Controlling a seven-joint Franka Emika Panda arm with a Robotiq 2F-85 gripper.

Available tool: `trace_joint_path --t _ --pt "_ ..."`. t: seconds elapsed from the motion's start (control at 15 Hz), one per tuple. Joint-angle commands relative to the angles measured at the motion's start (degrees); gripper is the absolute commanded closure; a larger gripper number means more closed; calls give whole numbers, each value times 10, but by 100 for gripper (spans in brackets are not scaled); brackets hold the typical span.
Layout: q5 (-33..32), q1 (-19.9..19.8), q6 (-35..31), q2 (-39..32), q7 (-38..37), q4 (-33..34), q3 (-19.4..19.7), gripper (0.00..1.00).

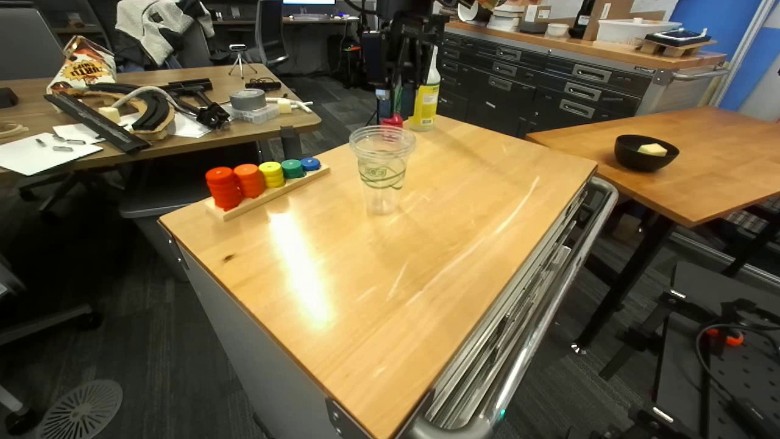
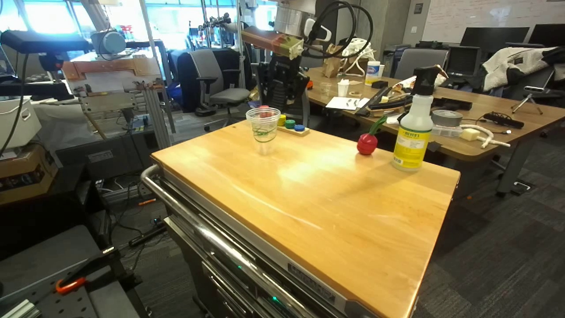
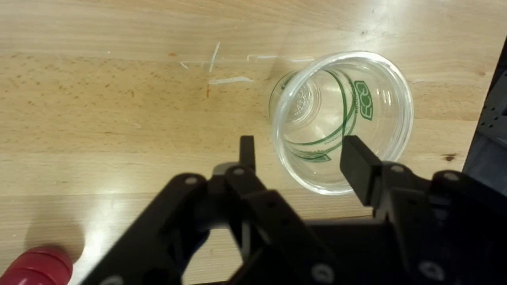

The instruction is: Pack the cups in the tower form

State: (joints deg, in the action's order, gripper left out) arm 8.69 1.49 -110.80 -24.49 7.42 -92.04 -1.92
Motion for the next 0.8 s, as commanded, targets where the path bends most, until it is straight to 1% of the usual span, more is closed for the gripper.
trace_joint_path --t 0.0,0.07,0.13,0.33,0.53,0.67,0.73 --pt "-9 -7 -4 32 10 -17 -4 10" --pt "-18 -6 -1 40 2 -19 1 4" --pt "-27 -6 -8 51 -14 -24 7 0" --pt "-49 -13 -10 88 -69 -37 29 0" --pt "-75 -22 -31 136 -125 -71 55 0" --pt "-84 -31 -31 164 -160 -92 67 0" --pt "-71 -32 -9 119 -124 -46 57 0"
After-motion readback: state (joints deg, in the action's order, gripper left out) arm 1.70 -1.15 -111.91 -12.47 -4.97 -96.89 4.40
